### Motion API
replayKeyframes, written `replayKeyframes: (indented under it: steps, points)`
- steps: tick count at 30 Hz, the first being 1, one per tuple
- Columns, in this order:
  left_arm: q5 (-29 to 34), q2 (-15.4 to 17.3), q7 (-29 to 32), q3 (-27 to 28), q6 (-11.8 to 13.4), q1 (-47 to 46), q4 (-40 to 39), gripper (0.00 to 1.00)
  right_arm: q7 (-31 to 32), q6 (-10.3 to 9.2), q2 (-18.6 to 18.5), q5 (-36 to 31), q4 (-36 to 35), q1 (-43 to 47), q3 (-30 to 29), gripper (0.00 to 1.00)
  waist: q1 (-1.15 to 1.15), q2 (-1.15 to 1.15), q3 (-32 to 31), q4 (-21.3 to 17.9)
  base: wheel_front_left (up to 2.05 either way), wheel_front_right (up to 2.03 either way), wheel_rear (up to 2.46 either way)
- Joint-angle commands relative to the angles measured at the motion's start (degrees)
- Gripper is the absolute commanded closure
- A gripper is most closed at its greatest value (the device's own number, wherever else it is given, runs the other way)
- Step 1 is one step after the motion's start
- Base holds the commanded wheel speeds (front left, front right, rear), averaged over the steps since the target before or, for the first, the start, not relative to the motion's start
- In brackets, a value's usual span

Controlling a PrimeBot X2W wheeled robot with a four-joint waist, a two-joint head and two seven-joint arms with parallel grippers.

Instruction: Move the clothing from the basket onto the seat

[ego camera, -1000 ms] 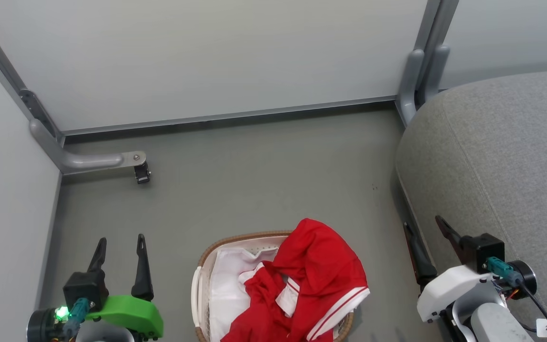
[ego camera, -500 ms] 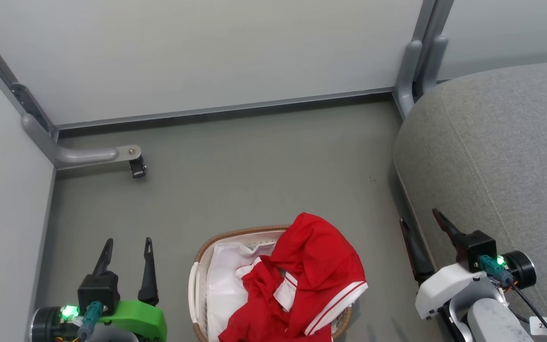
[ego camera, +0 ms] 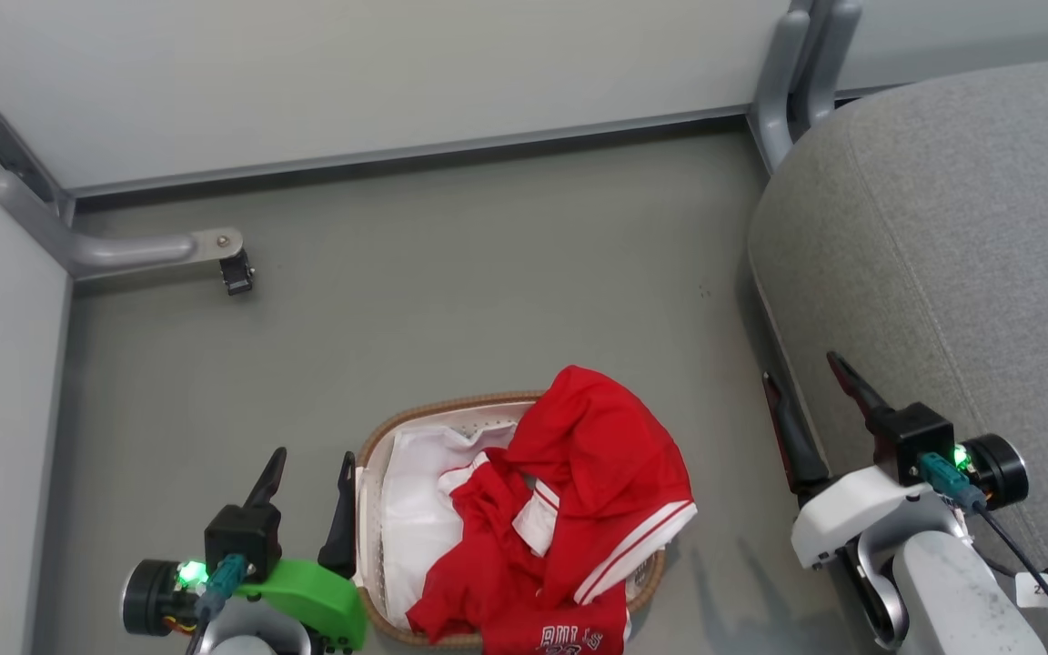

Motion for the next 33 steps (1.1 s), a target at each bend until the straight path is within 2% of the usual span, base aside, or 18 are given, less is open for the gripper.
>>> replayKeyframes:
  steps: [1, 8, 14, 23, 28, 33]
  points:
    - [-0.76, 0.07, -0.06, -0.53, -0.39, -1.9, 0.68, 0.0, -0.27, -0.02, -0.13, 0.34, -0.49, -1.14, -0.09, 0.0, 0.0, 0.0, 2.98, -1.0, 0.0, 0.0, 0.0]
    - [-3.05, -0.09, -0.05, -5.02, -1.04, -7.2, 6.09, 0.0, -0.27, -0.02, -0.05, 0.92, -2.49, -4.25, -0.33, 0.0, 0.0, 0.0, 9.2, -2.51, 0.0, 0.0, 0.0]
    - [-6.16, -0.04, -0.05, -10.97, -1.37, -14.38, 12.8, 0.0, -0.27, -0.02, -0.16, 1.17, -5.54, -7.69, -0.13, 0.0, 0.0, 0.0, 16.38, -3.92, 0.0, 0.0, 0.0]
    - [-5.51, 0.01, -0.04, -19.32, -1.01, -26.56, 27.59, 0.0, -0.27, -0.02, 0.85, 1.85, -9.61, -12.04, 1.01, 0.0, 0.0, 0.0, 26.2, -6.24, 0.0, 0.0, 0.0]
    - [-6.58, 0.01, 2.69, -22.87, -0.93, -32.44, 34.94, 0.0, -0.27, -0.02, 1.65, 2.12, -10.94, -13.32, 2.19, 0.0, 0.0, 0.0, 30.72, -7.89, 0.0, 0.0, 0.0]
    - [-7.74, 0.02, 7.51, -25.75, -0.83, -36.82, 39.03, 0.0, -0.27, -0.03, 2.42, 2.26, -11.94, -13.8, 3.19, 0.0, 0.0, 0.0, 34.54, -9.29, 0.0, 0.0, 0.0]
